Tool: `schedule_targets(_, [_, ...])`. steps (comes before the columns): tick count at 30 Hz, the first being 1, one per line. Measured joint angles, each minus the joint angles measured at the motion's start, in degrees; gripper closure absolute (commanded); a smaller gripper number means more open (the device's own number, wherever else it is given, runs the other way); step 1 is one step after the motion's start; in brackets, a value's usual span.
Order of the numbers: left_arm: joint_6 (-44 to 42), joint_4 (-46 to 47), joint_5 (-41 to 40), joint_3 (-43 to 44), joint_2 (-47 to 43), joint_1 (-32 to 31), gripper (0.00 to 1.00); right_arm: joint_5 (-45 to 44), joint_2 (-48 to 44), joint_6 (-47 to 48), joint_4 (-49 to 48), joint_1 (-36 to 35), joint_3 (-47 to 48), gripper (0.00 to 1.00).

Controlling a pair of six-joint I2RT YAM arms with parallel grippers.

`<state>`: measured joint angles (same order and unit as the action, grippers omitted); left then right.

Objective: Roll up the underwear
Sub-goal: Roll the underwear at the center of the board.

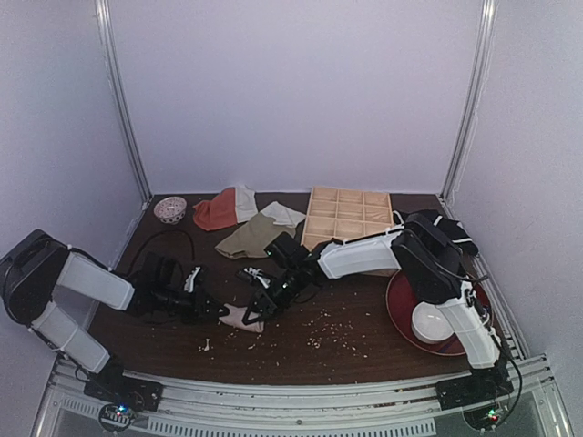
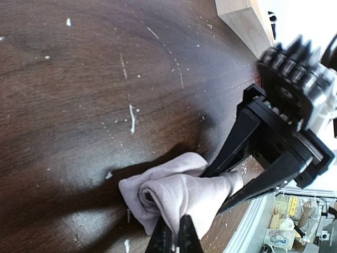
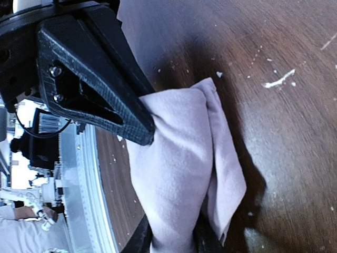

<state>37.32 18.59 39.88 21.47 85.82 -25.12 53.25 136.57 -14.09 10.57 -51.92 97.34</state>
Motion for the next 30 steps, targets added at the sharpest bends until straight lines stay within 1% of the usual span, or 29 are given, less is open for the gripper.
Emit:
schedule_targets(7, [-0.04, -0.09, 0.15, 0.46, 0.07, -0.07, 1.0, -7.39, -5.95, 2.01, -3.85, -0.52, -7.41, 0.7])
schedule_targets(17, [-0.04, -0.09, 0.13, 0.52, 0.07, -0.07, 1.0, -15.04, -12.41, 3.52, -8.44, -0.15, -15.69, 0.7])
schedule_targets(23, [-0.04, -0.09, 0.13, 0.52, 0.07, -0.04, 1.0, -20.76, -16.39, 5.6, -9.46, 0.13, -18.08, 0.69])
schedule_targets(25, [-0.02, -0.09, 0.13, 0.52, 0.07, -0.04, 1.0, -23.28, -17.62, 7.02, -9.49, 0.07, -18.18, 0.68])
schedule_targets(30, [-0.02, -0.09, 0.13, 0.52, 0.07, -0.07, 1.0, -28.79, -19.17, 10.97, -10.88, -1.09, -18.18, 0.59])
